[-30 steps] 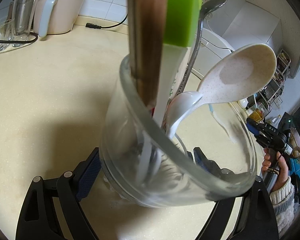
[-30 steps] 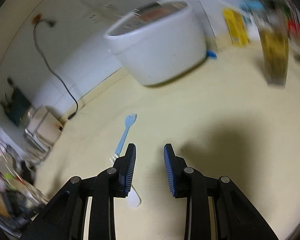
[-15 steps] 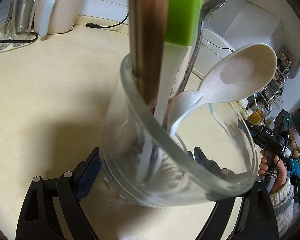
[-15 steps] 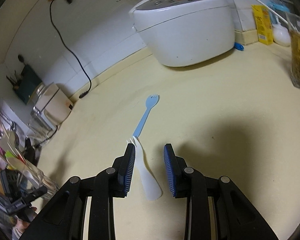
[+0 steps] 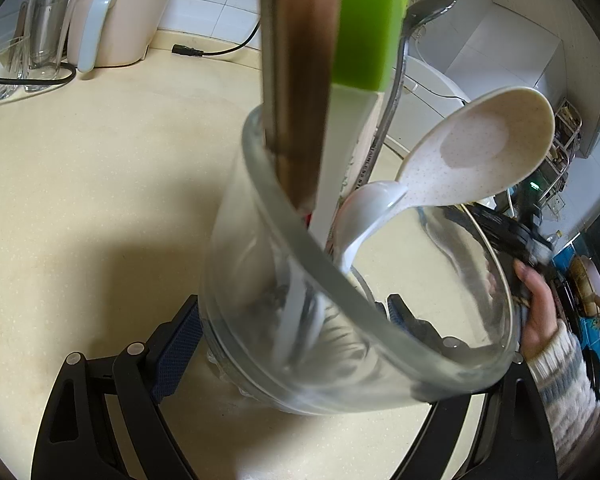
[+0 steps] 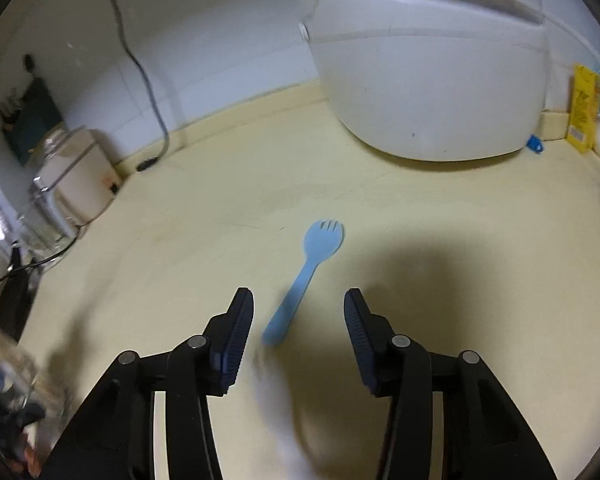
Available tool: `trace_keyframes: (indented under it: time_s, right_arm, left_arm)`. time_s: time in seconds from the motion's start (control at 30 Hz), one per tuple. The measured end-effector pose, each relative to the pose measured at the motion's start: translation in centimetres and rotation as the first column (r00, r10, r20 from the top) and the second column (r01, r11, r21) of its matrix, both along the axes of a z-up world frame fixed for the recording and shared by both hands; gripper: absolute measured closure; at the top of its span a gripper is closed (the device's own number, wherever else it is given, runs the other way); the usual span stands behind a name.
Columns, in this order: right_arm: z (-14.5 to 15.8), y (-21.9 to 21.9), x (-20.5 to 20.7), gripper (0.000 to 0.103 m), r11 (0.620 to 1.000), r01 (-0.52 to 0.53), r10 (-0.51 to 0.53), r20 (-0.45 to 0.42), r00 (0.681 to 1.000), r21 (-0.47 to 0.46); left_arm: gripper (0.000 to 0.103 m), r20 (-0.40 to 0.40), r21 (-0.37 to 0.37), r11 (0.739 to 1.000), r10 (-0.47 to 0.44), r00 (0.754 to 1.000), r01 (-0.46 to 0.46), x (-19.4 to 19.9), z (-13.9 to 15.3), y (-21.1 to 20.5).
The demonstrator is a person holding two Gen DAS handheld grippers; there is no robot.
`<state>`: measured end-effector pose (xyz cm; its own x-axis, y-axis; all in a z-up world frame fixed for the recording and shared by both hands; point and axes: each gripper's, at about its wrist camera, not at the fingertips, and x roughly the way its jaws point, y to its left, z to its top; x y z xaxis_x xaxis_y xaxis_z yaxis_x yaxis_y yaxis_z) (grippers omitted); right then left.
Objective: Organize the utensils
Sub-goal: 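Move the right tool over the blue spork on the counter, then close the right tool on the blue spork handle and lift it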
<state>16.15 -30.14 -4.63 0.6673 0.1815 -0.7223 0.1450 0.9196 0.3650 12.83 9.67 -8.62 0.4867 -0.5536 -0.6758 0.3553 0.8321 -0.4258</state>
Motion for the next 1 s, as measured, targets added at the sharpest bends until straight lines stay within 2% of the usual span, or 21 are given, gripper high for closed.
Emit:
trace_keyframes:
  time_s: [0.1, 0.27, 0.43, 0.53, 0.6, 0.67, 0.7, 0.87, 1.0]
  right_arm:
    - [-0.9, -0.2, 2.3, 0.055, 1.0, 0.008, -0.008, -0.038, 0.999, -0.014]
    - [-1.0, 0.0, 4.8, 0.055, 0.995, 0.016, -0.022, -0.062, 0.998, -0.103]
    - [-1.2, 0.5, 7.1, 0.055, 0.99, -0.032, 0.021, -0.079, 0.997, -0.14]
    - [-1.3, 1.7, 7.7, 0.053, 0.974, -0.075, 0.056, -0.095, 0.994, -0.215]
    - [-1.2, 2.6, 7.7, 0.053, 0.962, -0.119, 0.096, -0.103, 0.99, -0.246]
    - [-1.1, 3.5, 7.6, 0.063, 0.953, -0.163, 0.141, -0.1, 0.985, -0.256]
    - [-1.0, 4.0, 7.6, 0.073, 0.95, -0.182, 0.162, -0.096, 0.982, -0.256]
    - [-0.5, 6.6, 7.1, 0.073, 0.932, -0.293, 0.282, -0.084, 0.956, -0.213]
    - [0.0, 9.4, 6.3, 0.073, 0.896, -0.406, 0.401, -0.068, 0.914, -0.18]
  left_arm:
    - [0.012, 0.0, 0.0, 1.0, 0.0, 1.0, 0.0, 0.0, 0.0, 0.0]
    - [0.012, 0.0, 0.002, 1.0, 0.0, 1.0, 0.0, 0.0, -0.1, 0.1]
    - [0.013, 0.0, 0.002, 1.0, 0.0, 1.0, 0.0, 0.0, 0.0, 0.0]
    - [0.012, 0.0, 0.002, 1.0, 0.0, 1.0, 0.0, 0.0, 0.0, 0.0]
    - [0.013, 0.0, 0.002, 1.0, 0.0, 1.0, 0.0, 0.0, 0.0, 0.0]
    - [0.012, 0.0, 0.003, 1.0, 0.0, 1.0, 0.0, 0.0, 0.0, 0.0]
    - [0.012, 0.0, 0.003, 1.0, 0.0, 1.0, 0.0, 0.0, 0.0, 0.0]
    - [0.012, 0.0, 0.002, 1.0, 0.0, 1.0, 0.0, 0.0, 0.0, 0.0]
    - [0.012, 0.0, 0.002, 1.0, 0.0, 1.0, 0.0, 0.0, 0.0, 0.0]
